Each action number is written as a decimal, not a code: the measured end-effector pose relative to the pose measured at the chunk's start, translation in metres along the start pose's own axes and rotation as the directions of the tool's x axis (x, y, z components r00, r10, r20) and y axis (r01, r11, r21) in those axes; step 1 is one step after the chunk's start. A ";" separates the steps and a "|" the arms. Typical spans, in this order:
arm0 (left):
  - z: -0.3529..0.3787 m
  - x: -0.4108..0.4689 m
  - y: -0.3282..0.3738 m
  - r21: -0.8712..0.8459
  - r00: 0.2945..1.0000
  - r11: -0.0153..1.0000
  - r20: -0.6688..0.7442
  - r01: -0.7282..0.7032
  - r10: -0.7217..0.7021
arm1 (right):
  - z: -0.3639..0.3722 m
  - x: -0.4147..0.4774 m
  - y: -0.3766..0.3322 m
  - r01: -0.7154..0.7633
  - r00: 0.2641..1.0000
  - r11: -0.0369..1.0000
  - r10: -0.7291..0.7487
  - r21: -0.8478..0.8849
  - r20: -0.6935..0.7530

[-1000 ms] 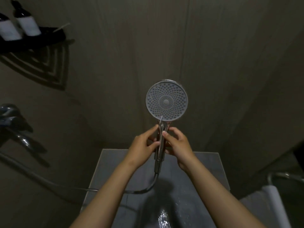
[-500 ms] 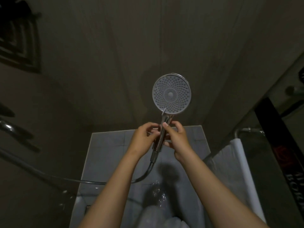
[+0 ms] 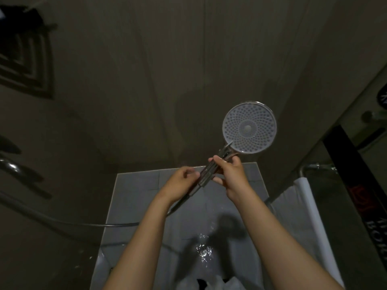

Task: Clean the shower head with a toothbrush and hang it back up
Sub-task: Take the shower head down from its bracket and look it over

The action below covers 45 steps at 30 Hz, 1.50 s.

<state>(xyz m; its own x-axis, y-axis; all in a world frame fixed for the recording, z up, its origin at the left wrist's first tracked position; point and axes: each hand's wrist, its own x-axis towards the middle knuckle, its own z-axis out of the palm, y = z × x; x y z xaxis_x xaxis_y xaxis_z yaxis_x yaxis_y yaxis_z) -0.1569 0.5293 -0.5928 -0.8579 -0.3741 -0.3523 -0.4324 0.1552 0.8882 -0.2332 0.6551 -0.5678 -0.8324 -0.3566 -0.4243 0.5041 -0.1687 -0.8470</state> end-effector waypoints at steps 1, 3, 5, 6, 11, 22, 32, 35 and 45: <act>0.001 -0.003 -0.003 0.039 0.999 0.999 0.041 0.013 -0.015 | 0.001 0.002 -0.001 0.001 1.000 1.000 -0.001 0.007 0.009; 0.002 -0.006 -0.008 0.043 0.996 0.999 0.088 0.000 -0.004 | 0.002 0.005 -0.004 -0.002 1.000 1.000 0.001 0.022 0.020; 0.000 -0.011 -0.009 -0.033 0.995 0.999 0.090 -0.033 0.036 | 0.003 0.008 -0.007 0.005 1.000 1.000 -0.005 0.024 0.030; -0.003 -0.014 -0.007 -0.059 0.995 0.997 0.083 -0.053 0.057 | 0.003 0.009 -0.009 0.007 0.999 1.000 -0.008 0.026 0.044; -0.019 -0.022 -0.002 -0.072 0.991 0.993 0.090 -0.089 0.095 | 0.005 0.012 -0.014 0.000 0.994 0.999 -0.005 0.050 0.107; -0.001 -0.016 -0.022 0.154 0.983 0.978 -0.094 -0.139 0.155 | 0.006 0.013 -0.020 0.005 0.995 0.999 -0.008 0.036 0.103; 0.000 -0.035 -0.009 -0.094 0.993 0.992 0.071 -0.090 0.096 | -0.001 0.010 -0.018 -0.013 0.984 0.999 0.007 0.035 0.178; -0.002 -0.042 -0.004 -0.148 0.990 0.988 0.121 -0.054 0.072 | -0.002 0.008 -0.019 -0.014 0.975 0.999 0.004 0.045 0.221; 0.005 -0.038 -0.007 -0.197 0.987 0.974 -0.132 -0.112 0.087 | -0.006 0.005 -0.011 0.008 0.985 0.997 -0.020 0.071 0.174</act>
<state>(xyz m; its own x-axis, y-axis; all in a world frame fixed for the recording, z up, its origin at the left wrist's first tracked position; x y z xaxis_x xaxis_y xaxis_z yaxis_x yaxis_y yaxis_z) -0.1228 0.5470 -0.5875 -0.8480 -0.4769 -0.2314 -0.2701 0.0132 0.9627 -0.2436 0.6607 -0.5626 -0.7897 -0.5072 -0.3452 0.5125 -0.2360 -0.8256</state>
